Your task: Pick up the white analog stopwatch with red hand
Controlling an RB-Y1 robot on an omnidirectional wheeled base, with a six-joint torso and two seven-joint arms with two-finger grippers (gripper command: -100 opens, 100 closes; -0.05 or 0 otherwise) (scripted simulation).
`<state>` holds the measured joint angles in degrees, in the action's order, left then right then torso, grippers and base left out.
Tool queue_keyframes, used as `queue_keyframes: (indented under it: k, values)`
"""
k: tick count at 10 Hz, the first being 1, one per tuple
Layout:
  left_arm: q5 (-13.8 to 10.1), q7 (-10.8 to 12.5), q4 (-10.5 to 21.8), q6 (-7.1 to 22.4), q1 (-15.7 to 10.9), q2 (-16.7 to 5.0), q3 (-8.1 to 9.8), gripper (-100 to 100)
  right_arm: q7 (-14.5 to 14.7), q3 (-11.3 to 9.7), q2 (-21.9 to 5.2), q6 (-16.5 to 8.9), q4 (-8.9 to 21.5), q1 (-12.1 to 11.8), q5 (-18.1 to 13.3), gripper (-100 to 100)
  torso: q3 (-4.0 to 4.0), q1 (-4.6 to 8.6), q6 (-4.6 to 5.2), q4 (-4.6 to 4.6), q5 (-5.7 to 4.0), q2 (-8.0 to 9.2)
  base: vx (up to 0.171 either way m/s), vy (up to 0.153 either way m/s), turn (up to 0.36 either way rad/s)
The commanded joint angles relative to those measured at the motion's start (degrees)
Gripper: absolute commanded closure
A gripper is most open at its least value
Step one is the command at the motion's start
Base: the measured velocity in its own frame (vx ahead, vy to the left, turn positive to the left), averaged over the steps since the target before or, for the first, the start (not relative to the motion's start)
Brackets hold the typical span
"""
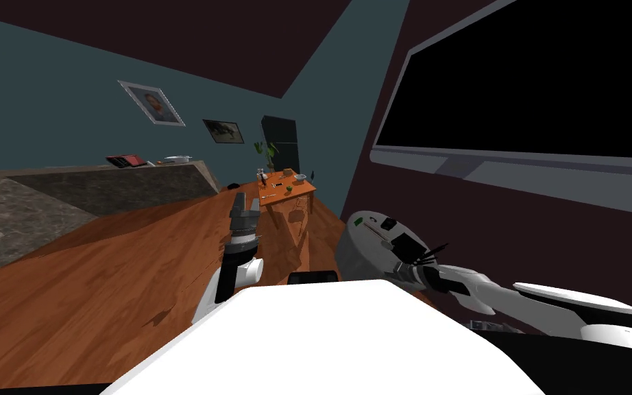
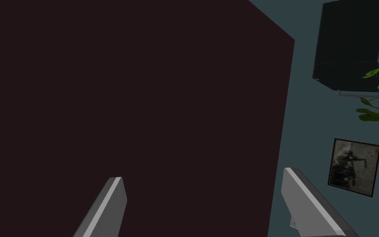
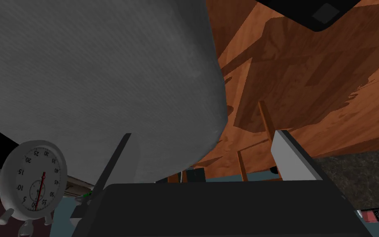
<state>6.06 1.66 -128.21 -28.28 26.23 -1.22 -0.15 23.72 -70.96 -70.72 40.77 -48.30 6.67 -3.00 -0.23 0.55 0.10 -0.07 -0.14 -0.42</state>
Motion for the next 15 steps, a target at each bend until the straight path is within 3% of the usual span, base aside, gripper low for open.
queue_keyframes:
  k: [1,4,7,8,9,10,12,13,14,15]
  values:
    - [0.00,0.00,0.00,0.00,0.00,0.00,0.00,0,-0.34,-0.46,0.07,0.77,1.69,0.56,-0.13,-100,0.00,0.00,0.00,0.00,0.00,0.00,0.047,-0.067,-0.001]
    - [0.00,0.00,0.00,0.00,-0.01,0.00,-0.01,0,0.17,-3.23,-3.28,0.82,6.07,1.17,1.31,-100,-0.02,-0.16,-0.06,0.00,0.05,-0.05,0.108,-0.089,0.195]
    - [0.00,0.00,0.00,0.00,0.00,0.00,-0.01,0,0.64,-3.75,-4.24,0.99,6.92,1.11,1.93,-100,-0.11,-0.22,-0.04,-0.04,0.03,-0.19,0.110,-0.069,0.121]
    - [0.00,0.00,0.00,0.00,0.00,0.01,-0.01,0,0.53,-3.82,-4.25,1.01,7.07,1.23,1.93,0,0.01,-0.38,0.02,0.00,0.06,0.04,0.012,-0.007,-0.003]
    - [0.00,0.00,0.00,0.00,-0.01,0.01,-0.01,0,-0.87,-0.95,-2.90,1.06,8.60,-1.64,1.17,-100,0.12,-0.49,0.02,0.04,0.09,0.22,-0.067,-0.025,0.336]
    - [0.00,0.00,0.00,0.00,-0.03,0.01,-0.02,0,-0.87,0.43,-2.90,1.06,8.60,-2.09,1.17,-100,0.27,-0.46,-0.06,0.10,0.08,0.49,-0.104,-0.041,0.382]
    - [0.00,0.00,0.00,0.01,-0.04,0.01,-0.02,0,-2.29,3.95,-1.55,1.12,10.16,-5.39,0.42,-100,0.51,-0.36,-0.02,0.19,0.07,0.90,-0.167,-0.048,0.379]
    - [0.00,0.00,0.01,0.01,-0.03,0.01,-0.01,0,-2.29,4.67,-1.55,1.12,10.16,-5.39,0.42,-100,0.54,-0.40,0.02,0.21,0.07,0.93,-0.060,-0.009,0.047]
    - [0.00,0.00,0.01,0.00,-0.01,0.01,-0.01,0,-3.70,6.87,-0.20,1.17,11.72,-7.97,-0.34,-100,0.41,-0.46,0.08,0.17,0.09,0.69,-0.078,-0.003,0.410]
    - [0.00,0.00,0.01,0.01,-0.03,0.01,-0.02,0,-3.70,8.57,-0.20,1.17,11.72,-8.70,-0.34,-100,0.38,-0.49,-0.04,0.15,0.08,0.66,-0.090,-0.017,0.306]
